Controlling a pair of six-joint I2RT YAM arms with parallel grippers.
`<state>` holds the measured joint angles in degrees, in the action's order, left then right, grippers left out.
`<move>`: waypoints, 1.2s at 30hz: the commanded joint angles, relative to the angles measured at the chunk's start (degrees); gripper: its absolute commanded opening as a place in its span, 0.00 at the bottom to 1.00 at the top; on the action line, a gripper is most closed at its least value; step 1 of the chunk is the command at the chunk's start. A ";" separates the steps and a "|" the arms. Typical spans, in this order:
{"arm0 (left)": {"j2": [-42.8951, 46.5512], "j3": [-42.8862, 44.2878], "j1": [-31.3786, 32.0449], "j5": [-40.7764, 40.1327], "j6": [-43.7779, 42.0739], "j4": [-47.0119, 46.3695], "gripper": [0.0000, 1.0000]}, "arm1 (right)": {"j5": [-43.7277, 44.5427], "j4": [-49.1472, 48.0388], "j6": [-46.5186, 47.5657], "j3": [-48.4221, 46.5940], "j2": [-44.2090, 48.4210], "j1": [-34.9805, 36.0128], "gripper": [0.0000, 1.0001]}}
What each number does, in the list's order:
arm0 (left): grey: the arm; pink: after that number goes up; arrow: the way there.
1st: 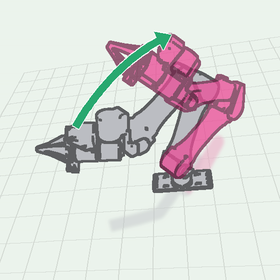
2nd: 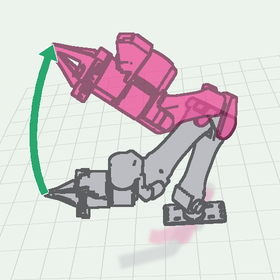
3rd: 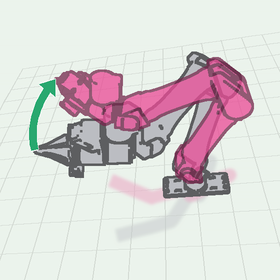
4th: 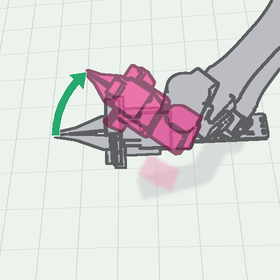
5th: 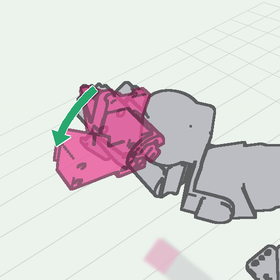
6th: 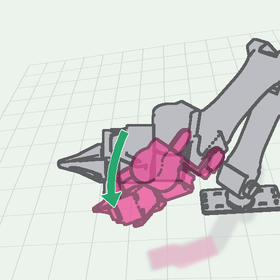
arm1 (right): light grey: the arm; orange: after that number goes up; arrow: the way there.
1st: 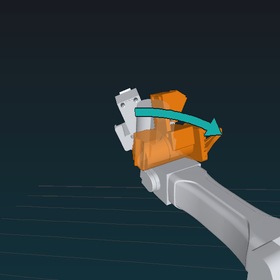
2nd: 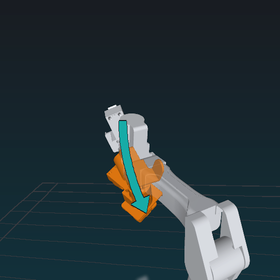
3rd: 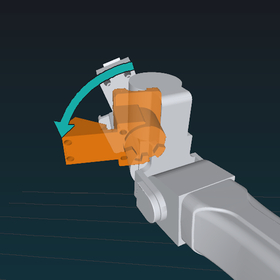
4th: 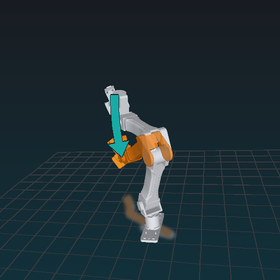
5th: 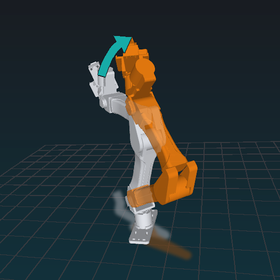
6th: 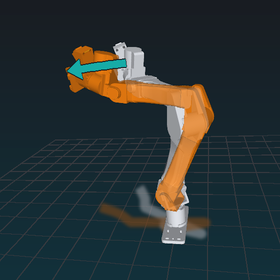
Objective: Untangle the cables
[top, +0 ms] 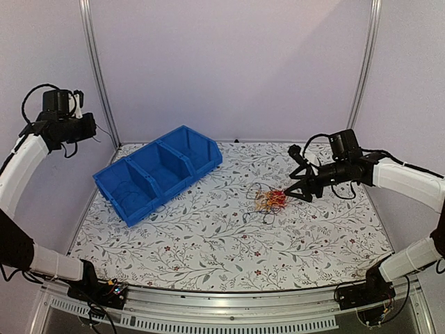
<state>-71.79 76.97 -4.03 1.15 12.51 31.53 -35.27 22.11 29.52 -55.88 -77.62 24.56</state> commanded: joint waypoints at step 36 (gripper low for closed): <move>-4.08 -15.75 8.50 -3.21 7.80 1.26 0.40 | 5.02 -5.37 3.78 4.52 -1.89 -5.30 0.77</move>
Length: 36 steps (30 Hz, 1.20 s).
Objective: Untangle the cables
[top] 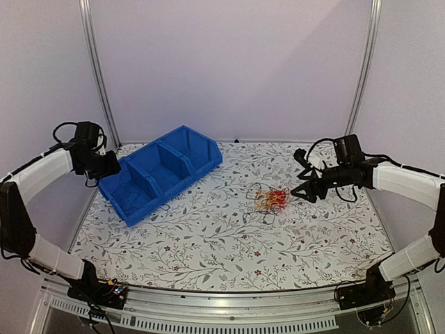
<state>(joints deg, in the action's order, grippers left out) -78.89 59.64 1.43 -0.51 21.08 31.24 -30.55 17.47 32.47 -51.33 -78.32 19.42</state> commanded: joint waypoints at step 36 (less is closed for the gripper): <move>-33.00 6.55 48.56 -44.16 -33.60 13.23 0.47 | 0.41 0.28 1.79 0.10 -2.38 -0.16 0.77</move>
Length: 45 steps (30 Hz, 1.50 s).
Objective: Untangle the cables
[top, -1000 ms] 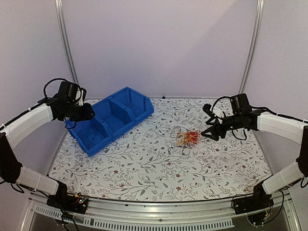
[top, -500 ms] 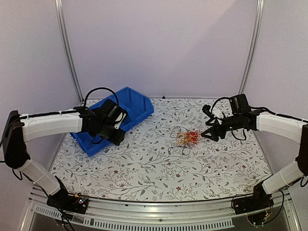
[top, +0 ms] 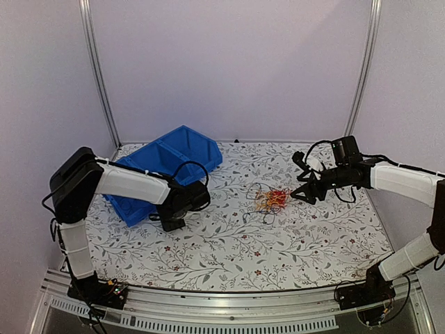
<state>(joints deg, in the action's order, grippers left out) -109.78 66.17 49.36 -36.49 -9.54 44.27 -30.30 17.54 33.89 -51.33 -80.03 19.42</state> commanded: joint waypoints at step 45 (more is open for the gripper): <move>31.82 -5.34 -24.54 6.08 10.02 -6.99 0.00 | -0.28 1.50 0.61 -0.96 -3.77 -0.02 0.76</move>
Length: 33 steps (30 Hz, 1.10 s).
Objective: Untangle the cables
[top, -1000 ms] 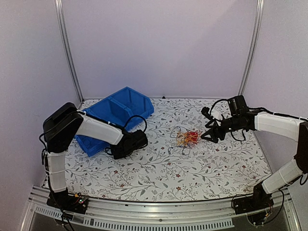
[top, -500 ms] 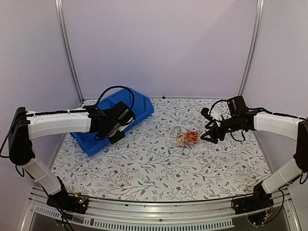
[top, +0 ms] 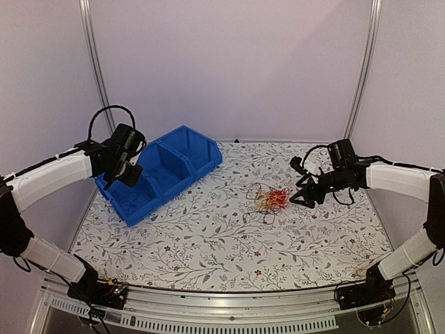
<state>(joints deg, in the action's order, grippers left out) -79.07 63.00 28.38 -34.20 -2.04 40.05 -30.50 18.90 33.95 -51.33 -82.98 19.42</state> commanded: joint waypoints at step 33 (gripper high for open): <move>-3.04 -6.22 -18.56 22.18 11.57 -13.97 0.42 | -6.24 1.82 -2.08 -3.21 -0.09 -0.03 0.76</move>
<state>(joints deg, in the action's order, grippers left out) -89.34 57.30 9.98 -12.97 9.17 28.58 -35.14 19.70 32.77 -52.66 -83.31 19.42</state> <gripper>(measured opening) 0.334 0.760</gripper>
